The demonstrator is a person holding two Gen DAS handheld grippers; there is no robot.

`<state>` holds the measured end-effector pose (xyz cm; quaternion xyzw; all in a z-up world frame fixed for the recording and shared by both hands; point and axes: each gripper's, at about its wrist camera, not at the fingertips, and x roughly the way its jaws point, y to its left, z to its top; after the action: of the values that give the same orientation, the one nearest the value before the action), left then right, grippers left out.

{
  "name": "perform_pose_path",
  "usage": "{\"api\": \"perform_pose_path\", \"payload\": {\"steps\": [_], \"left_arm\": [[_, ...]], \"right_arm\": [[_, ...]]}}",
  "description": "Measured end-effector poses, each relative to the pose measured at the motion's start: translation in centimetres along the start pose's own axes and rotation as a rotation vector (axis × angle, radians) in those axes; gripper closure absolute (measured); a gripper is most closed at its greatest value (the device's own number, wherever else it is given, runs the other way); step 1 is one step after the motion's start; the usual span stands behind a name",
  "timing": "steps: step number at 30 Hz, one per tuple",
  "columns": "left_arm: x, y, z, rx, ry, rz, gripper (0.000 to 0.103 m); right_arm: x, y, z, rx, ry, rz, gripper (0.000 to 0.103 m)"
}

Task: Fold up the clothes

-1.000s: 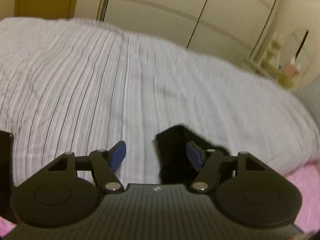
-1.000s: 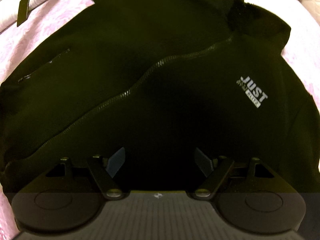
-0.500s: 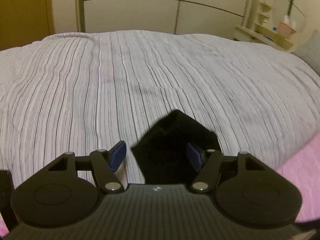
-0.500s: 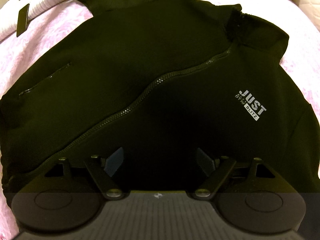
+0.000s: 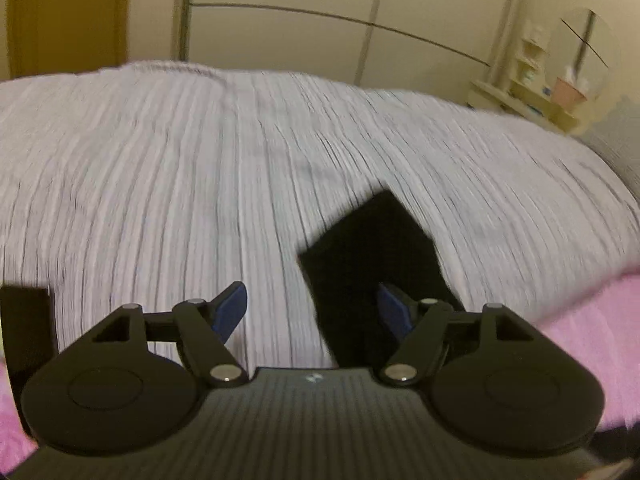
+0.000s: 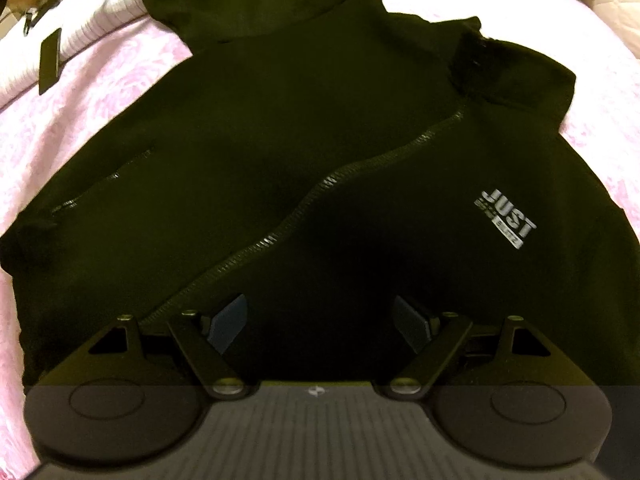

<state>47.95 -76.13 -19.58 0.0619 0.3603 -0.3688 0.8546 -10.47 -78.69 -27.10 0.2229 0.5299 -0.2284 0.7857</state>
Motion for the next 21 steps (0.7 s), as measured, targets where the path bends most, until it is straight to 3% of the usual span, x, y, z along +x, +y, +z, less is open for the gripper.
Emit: {"api": "perform_pose_path", "payload": {"steps": [3,6,11,14,18,21], "left_arm": [[-2.2,-1.7,-2.9,0.091,0.037,-0.058,0.035],[-4.8,-5.7,-6.3,0.284,0.090,-0.138,0.034],[-8.3,-14.0,-11.8,0.554,0.152,-0.350,0.027],[-9.7,-18.7,-14.0,0.642,0.177,-0.459,0.026],[-12.9,-22.9,-17.4,0.714,0.199,-0.515,0.022],[-15.2,-23.7,-20.5,0.737,0.235,-0.496,0.018]], "right_arm": [[-0.3,0.2,0.7,0.012,-0.032,0.004,0.021],[-0.5,0.4,1.3,0.024,-0.064,0.007,0.021],[-0.6,-1.3,3.9,0.104,-0.128,0.021,0.021],[0.1,-3.3,6.0,0.121,-0.169,0.033,0.021],[2.2,-7.2,9.7,0.017,-0.208,0.034,0.046],[4.6,-10.6,12.1,-0.015,-0.213,-0.016,0.052]]}}
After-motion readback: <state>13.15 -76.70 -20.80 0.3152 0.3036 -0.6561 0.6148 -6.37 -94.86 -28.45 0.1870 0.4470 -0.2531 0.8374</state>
